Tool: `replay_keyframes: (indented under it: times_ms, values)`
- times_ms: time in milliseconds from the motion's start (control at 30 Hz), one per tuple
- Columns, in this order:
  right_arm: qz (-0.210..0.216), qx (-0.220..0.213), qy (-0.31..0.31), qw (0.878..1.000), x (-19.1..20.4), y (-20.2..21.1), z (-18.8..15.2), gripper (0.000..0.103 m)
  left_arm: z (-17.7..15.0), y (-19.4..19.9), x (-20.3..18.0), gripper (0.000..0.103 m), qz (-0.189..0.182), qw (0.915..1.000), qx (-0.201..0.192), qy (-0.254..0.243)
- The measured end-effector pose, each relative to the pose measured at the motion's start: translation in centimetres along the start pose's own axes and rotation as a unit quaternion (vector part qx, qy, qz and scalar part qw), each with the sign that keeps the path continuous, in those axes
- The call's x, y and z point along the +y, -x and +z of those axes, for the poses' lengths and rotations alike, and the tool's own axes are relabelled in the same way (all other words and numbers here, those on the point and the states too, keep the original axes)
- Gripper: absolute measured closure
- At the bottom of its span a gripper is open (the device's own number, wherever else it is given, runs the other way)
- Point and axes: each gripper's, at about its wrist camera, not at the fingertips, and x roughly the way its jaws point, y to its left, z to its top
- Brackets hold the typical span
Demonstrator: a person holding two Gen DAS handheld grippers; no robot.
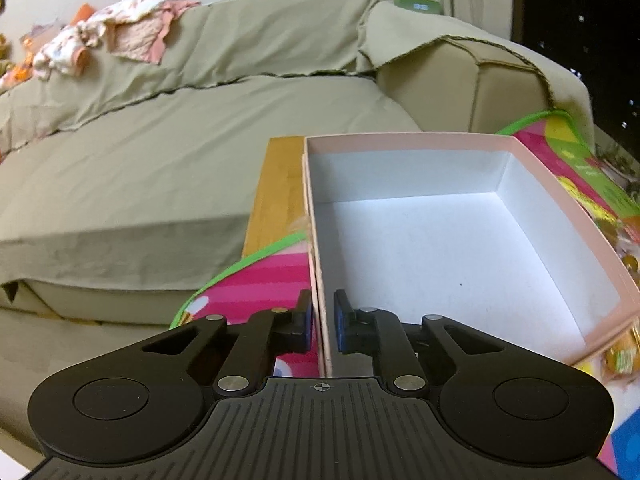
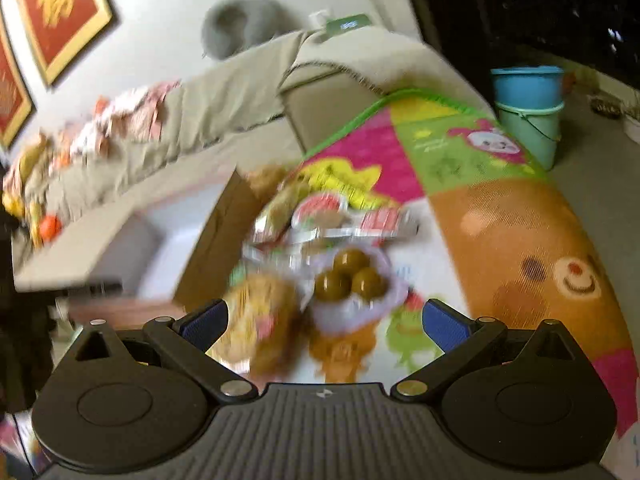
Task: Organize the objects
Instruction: 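Grip the pink gift box wall with the left tool and hold it, then drop the wrapped bun into the box with right tool while left tool holds box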
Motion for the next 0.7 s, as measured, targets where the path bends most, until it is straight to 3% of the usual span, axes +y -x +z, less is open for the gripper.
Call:
replay_keyframes:
  times_ms: [100, 167, 200, 400, 500, 567, 667, 700]
  values:
    - [-0.008, -0.006, 0.016, 1.000, 0.2, -0.6, 2.2, 0.000, -0.2, -0.1, 0.1, 0.092, -0.005, 0.9999, 0.002, 0.010]
    - [-0.014, 0.001, 0.064, 0.998, 1.4, -2.1, 5.3, 0.000, -0.4, -0.2, 0.3, 0.092, -0.008, 0.9998, 0.009, 0.014]
    - [-0.021, 0.023, 0.096, 0.995, 2.9, -4.7, 8.4, 0.000, -0.5, -0.2, 0.3, 0.092, -0.007, 0.9999, 0.010, 0.010]
    - [0.022, 0.081, 0.075, 0.994, 7.0, -14.1, 15.8, 0.005, -0.4, -0.1, 0.5, 0.091, -0.014, 0.9997, 0.015, 0.011]
    - [0.013, 0.087, 0.091, 0.992, 9.5, -17.5, 16.7, 0.005, -0.2, -0.3, 0.4, 0.092, -0.013, 0.9998, 0.016, 0.008]
    - [-0.001, 0.136, 0.073, 0.988, 11.6, -23.9, 17.2, 0.005, -0.1, -0.6, 0.4, 0.092, -0.012, 0.9998, 0.017, 0.006]
    - [0.002, 0.187, 0.053, 0.981, 11.3, -27.9, 16.8, 0.005, 0.0, -0.7, 0.5, 0.091, -0.016, 0.9997, 0.016, 0.007]
    - [-0.008, 0.198, 0.065, 0.978, 11.2, -28.6, 16.5, 0.010, -0.1, -0.7, 0.6, 0.091, -0.020, 0.9997, 0.015, 0.008]
